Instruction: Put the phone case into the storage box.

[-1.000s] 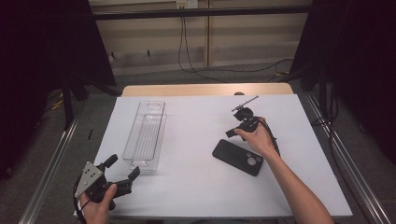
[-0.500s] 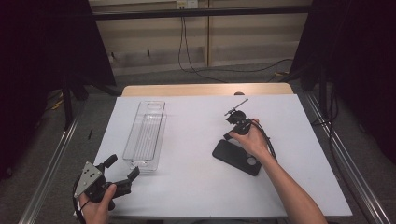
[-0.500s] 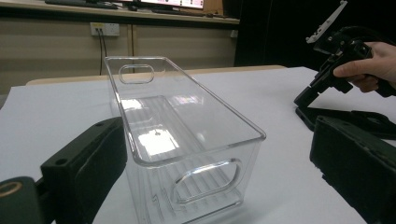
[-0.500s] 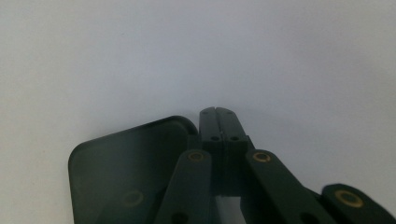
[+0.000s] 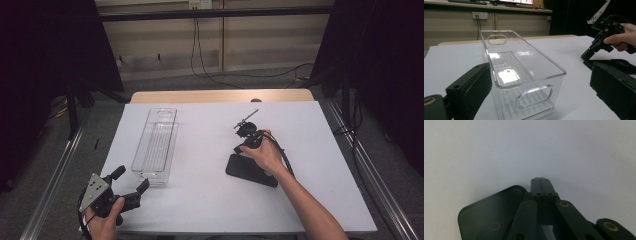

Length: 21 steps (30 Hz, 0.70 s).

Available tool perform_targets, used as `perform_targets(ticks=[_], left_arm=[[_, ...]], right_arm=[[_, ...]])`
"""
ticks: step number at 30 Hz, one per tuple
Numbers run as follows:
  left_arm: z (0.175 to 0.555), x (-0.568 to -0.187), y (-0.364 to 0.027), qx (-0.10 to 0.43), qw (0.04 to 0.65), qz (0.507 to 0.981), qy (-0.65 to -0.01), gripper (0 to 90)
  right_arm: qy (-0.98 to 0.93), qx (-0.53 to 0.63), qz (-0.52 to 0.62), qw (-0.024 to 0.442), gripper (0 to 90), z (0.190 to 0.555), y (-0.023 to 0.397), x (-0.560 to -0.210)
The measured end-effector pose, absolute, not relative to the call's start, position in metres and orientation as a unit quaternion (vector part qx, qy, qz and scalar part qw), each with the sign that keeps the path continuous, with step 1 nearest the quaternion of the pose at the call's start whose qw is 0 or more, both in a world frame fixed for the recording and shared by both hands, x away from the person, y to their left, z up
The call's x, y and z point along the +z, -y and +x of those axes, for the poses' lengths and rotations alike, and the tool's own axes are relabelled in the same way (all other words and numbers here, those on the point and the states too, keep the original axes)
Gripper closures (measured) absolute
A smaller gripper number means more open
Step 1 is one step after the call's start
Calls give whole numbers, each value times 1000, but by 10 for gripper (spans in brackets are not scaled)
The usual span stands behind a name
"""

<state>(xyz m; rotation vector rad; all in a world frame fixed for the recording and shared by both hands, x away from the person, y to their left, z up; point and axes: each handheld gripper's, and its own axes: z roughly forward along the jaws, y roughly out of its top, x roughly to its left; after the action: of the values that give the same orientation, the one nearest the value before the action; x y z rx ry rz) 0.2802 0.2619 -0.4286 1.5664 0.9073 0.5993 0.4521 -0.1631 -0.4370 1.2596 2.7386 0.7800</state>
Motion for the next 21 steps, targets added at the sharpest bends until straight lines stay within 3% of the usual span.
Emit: perform_targets(ticks=[21], left_arm=[[280, -429, -261, 256, 579, 669, -389, 40]], right_arm=[[-888, 266, 376, 4, 900, 441, 146, -439]])
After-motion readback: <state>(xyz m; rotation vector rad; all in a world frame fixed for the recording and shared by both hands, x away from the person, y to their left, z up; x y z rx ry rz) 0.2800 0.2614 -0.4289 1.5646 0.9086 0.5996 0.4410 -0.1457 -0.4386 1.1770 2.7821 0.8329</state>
